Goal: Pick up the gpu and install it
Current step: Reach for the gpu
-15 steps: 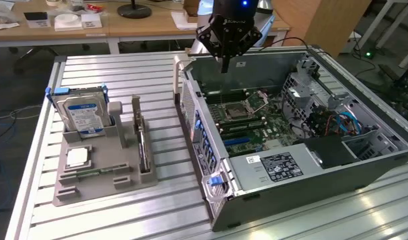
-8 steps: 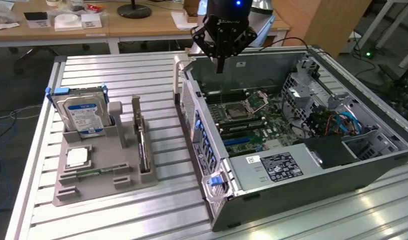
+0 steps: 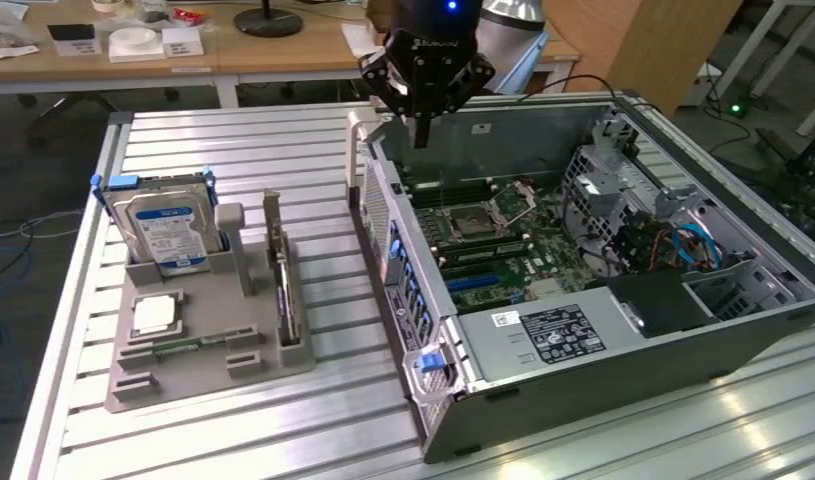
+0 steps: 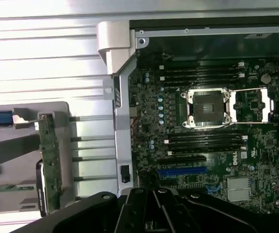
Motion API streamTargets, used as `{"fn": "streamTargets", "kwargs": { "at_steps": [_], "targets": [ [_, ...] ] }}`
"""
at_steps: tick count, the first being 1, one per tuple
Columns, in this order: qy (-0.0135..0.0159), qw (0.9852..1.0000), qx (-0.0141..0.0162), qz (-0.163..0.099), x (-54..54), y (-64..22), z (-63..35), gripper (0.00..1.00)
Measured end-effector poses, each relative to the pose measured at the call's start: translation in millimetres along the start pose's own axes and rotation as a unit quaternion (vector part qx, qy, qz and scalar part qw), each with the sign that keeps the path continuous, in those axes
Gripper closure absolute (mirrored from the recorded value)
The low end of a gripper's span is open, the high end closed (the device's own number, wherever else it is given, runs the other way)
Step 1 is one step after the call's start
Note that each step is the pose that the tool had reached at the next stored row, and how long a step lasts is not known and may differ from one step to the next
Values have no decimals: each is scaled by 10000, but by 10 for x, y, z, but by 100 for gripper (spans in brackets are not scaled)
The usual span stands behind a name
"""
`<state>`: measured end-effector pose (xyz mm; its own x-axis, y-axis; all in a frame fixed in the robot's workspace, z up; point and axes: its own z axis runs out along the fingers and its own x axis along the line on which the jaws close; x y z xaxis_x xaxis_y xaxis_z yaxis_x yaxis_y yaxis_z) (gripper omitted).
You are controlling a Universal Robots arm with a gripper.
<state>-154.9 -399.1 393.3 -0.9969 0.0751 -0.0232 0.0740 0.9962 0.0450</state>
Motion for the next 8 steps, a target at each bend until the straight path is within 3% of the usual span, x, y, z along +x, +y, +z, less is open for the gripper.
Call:
{"fn": "streamTargets", "kwargs": {
  "at_steps": [8],
  "targets": [
    [0,10000,0,0,185,-17,-5,89]
  ]
}}
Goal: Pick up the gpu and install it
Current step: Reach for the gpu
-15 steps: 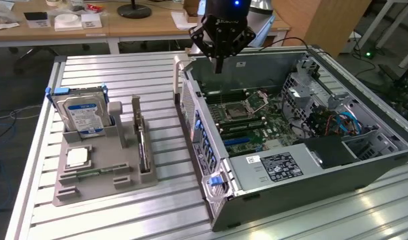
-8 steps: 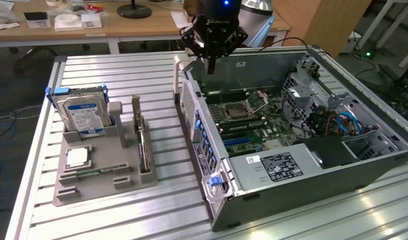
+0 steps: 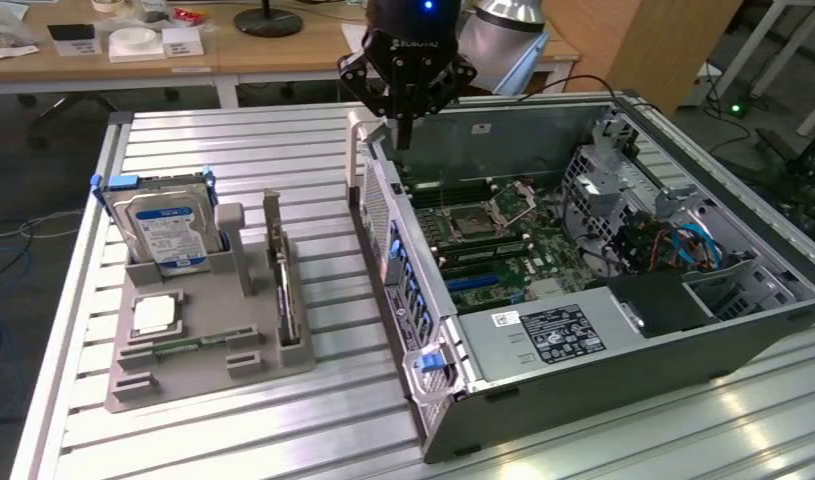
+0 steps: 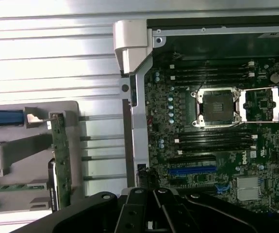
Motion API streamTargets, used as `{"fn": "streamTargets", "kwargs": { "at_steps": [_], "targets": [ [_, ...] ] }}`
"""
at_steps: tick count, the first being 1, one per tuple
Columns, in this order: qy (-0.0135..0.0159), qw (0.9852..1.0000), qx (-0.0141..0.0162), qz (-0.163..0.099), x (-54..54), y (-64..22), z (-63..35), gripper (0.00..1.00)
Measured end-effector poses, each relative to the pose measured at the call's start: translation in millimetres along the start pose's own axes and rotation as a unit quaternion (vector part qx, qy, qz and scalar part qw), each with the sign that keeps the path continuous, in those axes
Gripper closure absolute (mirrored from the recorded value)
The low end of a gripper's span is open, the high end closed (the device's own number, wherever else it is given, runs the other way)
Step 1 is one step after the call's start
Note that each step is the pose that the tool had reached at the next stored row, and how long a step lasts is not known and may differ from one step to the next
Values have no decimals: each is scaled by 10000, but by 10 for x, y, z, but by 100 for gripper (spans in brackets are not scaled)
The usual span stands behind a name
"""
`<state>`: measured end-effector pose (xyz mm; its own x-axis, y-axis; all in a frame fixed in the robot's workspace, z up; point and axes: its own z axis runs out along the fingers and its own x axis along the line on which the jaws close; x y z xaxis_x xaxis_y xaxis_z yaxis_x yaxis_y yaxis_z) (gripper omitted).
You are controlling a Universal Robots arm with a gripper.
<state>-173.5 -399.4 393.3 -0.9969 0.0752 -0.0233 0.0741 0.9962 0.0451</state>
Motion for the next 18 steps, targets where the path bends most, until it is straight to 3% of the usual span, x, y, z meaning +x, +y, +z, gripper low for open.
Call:
{"fn": "streamTargets", "kwargs": {
  "at_steps": [18],
  "targets": [
    [0,10000,0,0,340,-31,-9,89]
  ]
}}
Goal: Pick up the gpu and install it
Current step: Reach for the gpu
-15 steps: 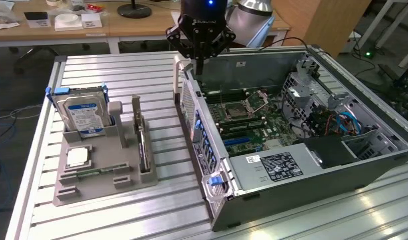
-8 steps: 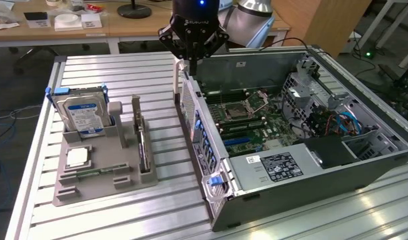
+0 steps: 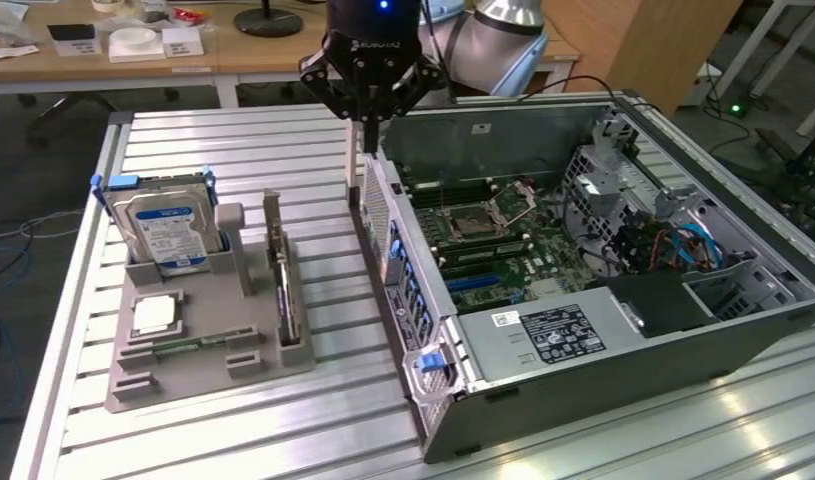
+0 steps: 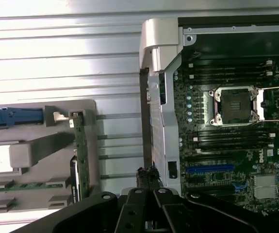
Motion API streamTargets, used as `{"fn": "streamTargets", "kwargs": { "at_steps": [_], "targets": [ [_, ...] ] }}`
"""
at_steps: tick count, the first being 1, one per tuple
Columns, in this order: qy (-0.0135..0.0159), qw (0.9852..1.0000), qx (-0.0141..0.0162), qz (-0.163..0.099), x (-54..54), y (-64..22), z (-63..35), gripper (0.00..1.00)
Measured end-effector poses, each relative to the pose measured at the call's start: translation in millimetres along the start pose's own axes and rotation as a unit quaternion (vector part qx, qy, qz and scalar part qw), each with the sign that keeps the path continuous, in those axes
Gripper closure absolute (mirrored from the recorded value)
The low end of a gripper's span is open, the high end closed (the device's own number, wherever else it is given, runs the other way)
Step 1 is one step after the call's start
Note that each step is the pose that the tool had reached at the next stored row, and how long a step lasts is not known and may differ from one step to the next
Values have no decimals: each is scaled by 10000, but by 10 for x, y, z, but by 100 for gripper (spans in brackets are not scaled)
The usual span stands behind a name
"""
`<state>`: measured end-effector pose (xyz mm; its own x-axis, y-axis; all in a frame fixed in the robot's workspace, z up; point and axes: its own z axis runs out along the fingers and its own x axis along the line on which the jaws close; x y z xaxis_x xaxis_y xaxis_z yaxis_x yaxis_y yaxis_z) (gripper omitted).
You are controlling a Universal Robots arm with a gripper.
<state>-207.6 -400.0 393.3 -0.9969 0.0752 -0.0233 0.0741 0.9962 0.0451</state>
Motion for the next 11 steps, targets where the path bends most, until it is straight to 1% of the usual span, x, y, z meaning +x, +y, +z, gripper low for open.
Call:
{"fn": "streamTargets", "kwargs": {
  "at_steps": [11],
  "targets": [
    [0,10000,0,0,189,-19,-5,89]
  ]
}}
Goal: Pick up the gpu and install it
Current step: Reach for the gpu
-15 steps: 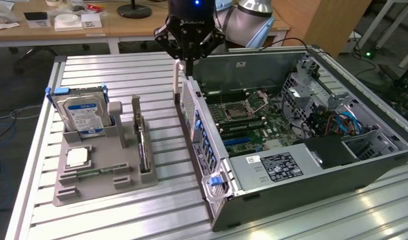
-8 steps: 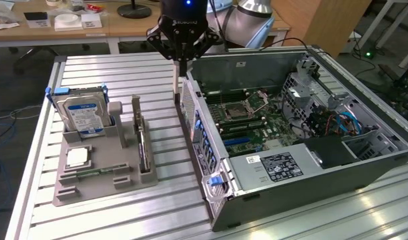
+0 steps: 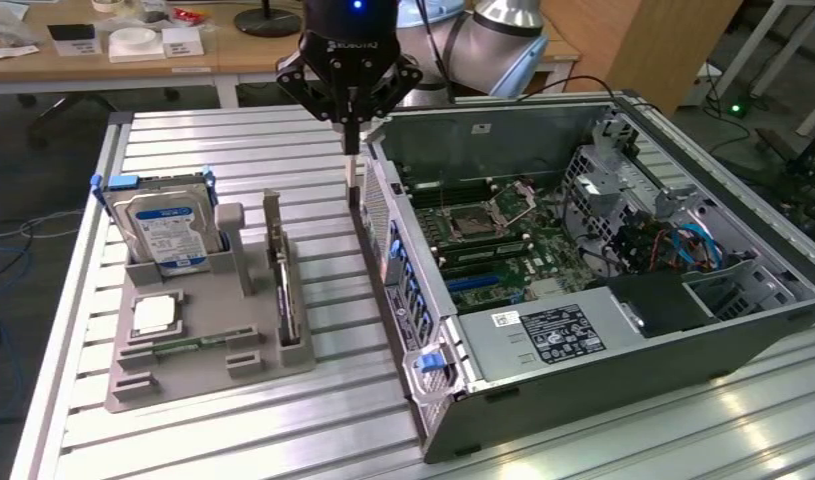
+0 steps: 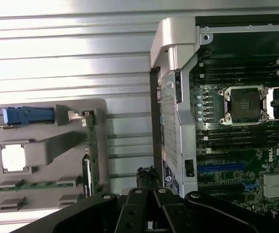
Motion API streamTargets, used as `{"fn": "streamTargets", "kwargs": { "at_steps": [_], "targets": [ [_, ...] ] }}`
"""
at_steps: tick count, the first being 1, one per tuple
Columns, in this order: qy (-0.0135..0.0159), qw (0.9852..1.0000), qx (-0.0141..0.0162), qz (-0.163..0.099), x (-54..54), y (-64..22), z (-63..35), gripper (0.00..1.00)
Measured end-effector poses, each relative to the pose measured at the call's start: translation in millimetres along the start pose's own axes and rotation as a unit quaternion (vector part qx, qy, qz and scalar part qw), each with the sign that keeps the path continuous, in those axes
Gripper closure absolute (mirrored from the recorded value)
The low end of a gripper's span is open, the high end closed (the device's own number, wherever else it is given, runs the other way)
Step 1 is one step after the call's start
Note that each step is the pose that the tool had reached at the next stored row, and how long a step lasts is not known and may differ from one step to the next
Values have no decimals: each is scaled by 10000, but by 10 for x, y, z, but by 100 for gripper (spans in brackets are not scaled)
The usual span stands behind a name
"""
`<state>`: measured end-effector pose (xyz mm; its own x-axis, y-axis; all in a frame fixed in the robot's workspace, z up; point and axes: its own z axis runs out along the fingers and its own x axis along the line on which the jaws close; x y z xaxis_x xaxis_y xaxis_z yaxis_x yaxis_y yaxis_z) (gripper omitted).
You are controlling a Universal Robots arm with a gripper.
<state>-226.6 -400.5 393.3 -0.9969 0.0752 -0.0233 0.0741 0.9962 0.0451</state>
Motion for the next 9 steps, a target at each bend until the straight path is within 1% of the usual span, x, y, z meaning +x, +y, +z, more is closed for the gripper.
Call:
{"fn": "streamTargets", "kwargs": {
  "at_steps": [9],
  "targets": [
    [0,10000,0,1,151,-14,-4,89]
  ]
}}
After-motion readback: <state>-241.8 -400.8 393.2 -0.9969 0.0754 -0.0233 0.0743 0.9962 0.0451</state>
